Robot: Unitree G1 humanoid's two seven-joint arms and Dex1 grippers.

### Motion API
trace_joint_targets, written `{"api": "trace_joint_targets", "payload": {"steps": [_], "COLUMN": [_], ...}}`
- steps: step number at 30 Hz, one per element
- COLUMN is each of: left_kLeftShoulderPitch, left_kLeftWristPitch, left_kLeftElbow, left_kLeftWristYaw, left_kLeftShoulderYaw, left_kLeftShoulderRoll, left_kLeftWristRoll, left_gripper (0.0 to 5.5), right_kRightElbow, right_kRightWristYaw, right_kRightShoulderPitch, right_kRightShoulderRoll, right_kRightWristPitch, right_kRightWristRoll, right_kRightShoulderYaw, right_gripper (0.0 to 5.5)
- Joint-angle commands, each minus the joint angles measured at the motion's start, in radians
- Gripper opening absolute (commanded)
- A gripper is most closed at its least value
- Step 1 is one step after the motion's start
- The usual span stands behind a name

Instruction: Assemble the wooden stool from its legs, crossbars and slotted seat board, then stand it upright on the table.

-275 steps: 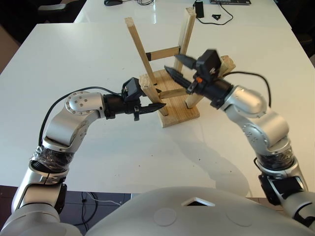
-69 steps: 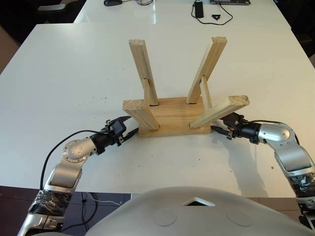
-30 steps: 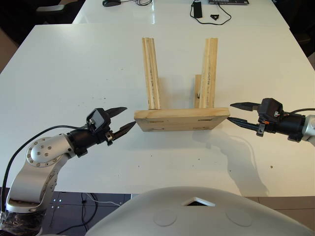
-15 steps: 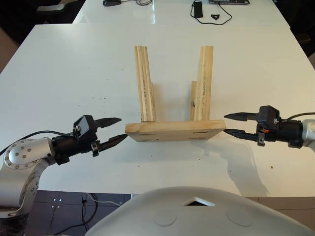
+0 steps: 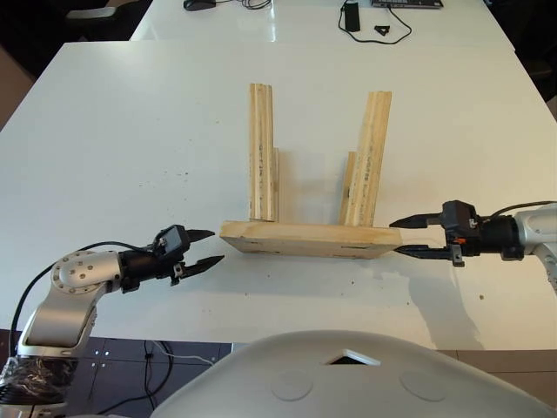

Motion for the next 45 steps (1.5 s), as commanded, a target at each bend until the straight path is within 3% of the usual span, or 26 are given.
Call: {"api": "trace_joint_targets", "payload": {"steps": [1,4,13,22,25,35,45], "left_kLeftShoulderPitch": [-0.043,-0.066,-0.134,-0.156,-0.181,-0.182,-0.149], "left_kLeftWristPitch": [0.005,-0.002,-0.038,-0.096,-0.104,-0.121,-0.102], "left_kLeftElbow": [0.016,0.025,0.113,0.19,0.21,0.215,0.142], "left_kLeftWristYaw": [-0.048,-0.083,-0.103,-0.111,-0.11,-0.111,-0.126], "left_kLeftShoulderYaw": [-0.016,-0.032,-0.132,-0.206,-0.215,-0.225,-0.229], "left_kLeftShoulderRoll": [-0.018,-0.021,-0.088,-0.113,-0.116,-0.118,-0.112], "left_kLeftWristRoll": [-0.061,-0.082,-0.054,0.001,0.001,-0.008,-0.04], "left_gripper": [3.31,3.63,3.63,3.63,3.22,1.64,1.52], "right_kRightElbow": [0.047,0.084,0.176,0.207,0.219,0.279,0.277], "right_kRightWristYaw": [0.032,0.031,0.032,-0.002,-0.021,-0.046,-0.051], "right_kRightShoulderPitch": [-0.028,-0.043,-0.122,-0.082,-0.086,-0.095,-0.1], "right_kRightShoulderRoll": [0.009,0.023,0.106,0.147,0.167,0.174,0.175], "right_kRightWristPitch": [-0.04,-0.067,-0.112,-0.159,-0.157,-0.179,-0.151], "right_kRightWristRoll": [-0.036,-0.059,-0.115,-0.174,-0.182,-0.211,-0.175], "right_kRightShoulderYaw": [0.061,0.091,0.205,0.275,0.283,0.288,0.262], "right_gripper": [2.61,2.8,2.8,2.8,2.8,1.51,1.44]}}
